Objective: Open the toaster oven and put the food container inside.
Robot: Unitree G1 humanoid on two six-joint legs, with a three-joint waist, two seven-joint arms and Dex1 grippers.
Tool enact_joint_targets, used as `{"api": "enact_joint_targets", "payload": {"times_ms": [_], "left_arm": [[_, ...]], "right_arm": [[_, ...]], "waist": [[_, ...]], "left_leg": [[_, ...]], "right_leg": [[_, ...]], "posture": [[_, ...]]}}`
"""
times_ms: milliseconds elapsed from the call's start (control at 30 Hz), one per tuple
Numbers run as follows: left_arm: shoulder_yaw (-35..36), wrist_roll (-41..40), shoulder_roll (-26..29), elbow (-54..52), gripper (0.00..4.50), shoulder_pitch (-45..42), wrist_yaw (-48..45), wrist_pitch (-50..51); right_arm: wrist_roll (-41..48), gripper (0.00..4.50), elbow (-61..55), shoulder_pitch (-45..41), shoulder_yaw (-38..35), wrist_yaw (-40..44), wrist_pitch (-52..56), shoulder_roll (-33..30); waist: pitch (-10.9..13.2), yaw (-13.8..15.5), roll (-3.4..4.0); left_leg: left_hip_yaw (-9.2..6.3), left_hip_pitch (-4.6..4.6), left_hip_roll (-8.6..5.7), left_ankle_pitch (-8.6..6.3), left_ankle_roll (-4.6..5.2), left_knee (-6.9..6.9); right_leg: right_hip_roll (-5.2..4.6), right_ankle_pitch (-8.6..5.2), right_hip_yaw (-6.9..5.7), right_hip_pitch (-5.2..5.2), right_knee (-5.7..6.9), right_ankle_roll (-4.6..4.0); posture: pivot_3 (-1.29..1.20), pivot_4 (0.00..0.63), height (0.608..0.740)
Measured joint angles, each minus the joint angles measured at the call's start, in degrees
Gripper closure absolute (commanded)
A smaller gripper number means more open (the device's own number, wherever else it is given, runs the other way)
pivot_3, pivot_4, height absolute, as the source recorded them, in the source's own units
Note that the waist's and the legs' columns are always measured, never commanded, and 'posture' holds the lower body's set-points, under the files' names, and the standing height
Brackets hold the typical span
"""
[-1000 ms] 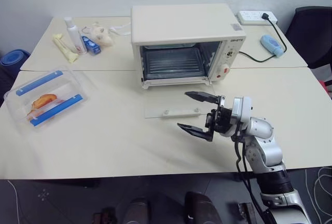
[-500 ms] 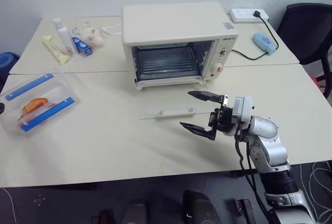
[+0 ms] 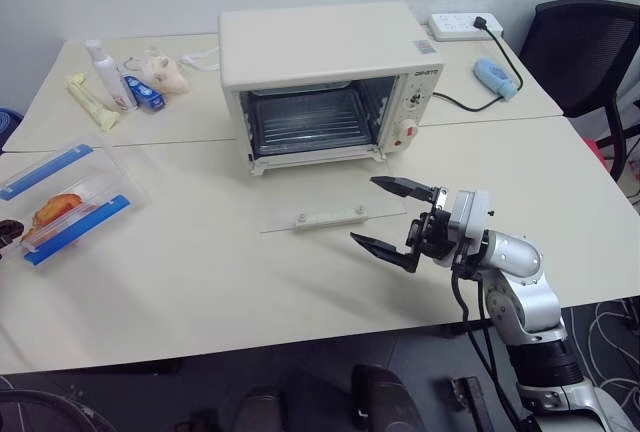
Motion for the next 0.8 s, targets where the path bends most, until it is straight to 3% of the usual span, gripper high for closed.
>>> {"api": "enact_joint_targets", "payload": {"times_ms": [100, 167, 300, 567, 667, 800], "left_arm": [[1.51, 0.6, -0.62, -1.43, 3.98, 0.75, -0.31, -0.03], [2.37, 0.76, -1.57, -4.03, 4.33, 1.61, -0.28, 0.85], [4.87, 0.46, -3.17, -10.25, 4.33, 2.72, 0.19, 4.12], [8.99, -8.9, -8.05, -44.56, 4.33, 2.21, 1.07, 29.8], [8.5, -12.68, -12.22, -53.07, 4.33, 0.24, 2.19, 36.76], [3.25, -16.02, -23.32, -60.11, 4.33, -5.12, 9.37, 39.22]], "right_arm": [[-0.18, 0.0, 0.02, 0.0, -0.02, -0.22, -0.02, -0.14], [-0.22, 0.0, 0.16, 0.07, -0.08, -0.34, -0.02, -0.35], [-0.67, 0.0, 0.6, 0.7, -0.34, -0.39, -0.02, -1.47], [-0.77, 0.0, 1.51, 6.51, -5.88, -0.86, -0.05, -6.39], [-0.86, 0.0, 1.75, 8.7, -7.42, -1.49, -0.12, -6.86], [-1.24, 0.0, 1.37, 11.95, -9.13, -2.68, -0.19, -6.97]], "waist": [[0.0, 0.06, -0.01], [0.0, 0.07, -0.02], [-0.01, 0.16, -0.1], [0.04, 1.55, -0.22], [0.05, 1.45, -0.2], [0.05, 1.62, -0.21]], "left_leg": [[-0.01, -0.01, 0.0, 0.0, 0.0, 0.01], [-0.01, -0.01, 0.0, 0.0, 0.0, 0.02], [-0.03, -0.03, 0.0, 0.0, 0.01, 0.05], [-0.13, -0.07, -0.04, -0.02, 0.03, 0.13], [-0.11, -0.03, -0.01, 0.0, 0.0, 0.13], [-0.13, -0.08, -0.02, 0.01, -0.02, 0.27]], "right_leg": [[-0.02, 0.0, 0.0, 0.0, 0.01, 0.0], [-0.04, 0.0, 0.0, 0.0, 0.03, 0.0], [-0.05, 0.0, 0.0, 0.0, 0.05, 0.0], [-0.15, 0.0, 0.05, 0.02, 0.07, 0.0], [-0.12, 0.0, 0.1, 0.02, 0.14, 0.0], [-0.12, 0.0, 0.15, 0.03, 0.17, 0.0]], "posture": [[0.0, 0.15, 0.74], [0.0, 0.15, 0.74], [0.0, 0.15, 0.74], [0.0, 0.15, 0.74], [0.0, 0.15, 0.74], [0.0, 0.15, 0.74]]}}
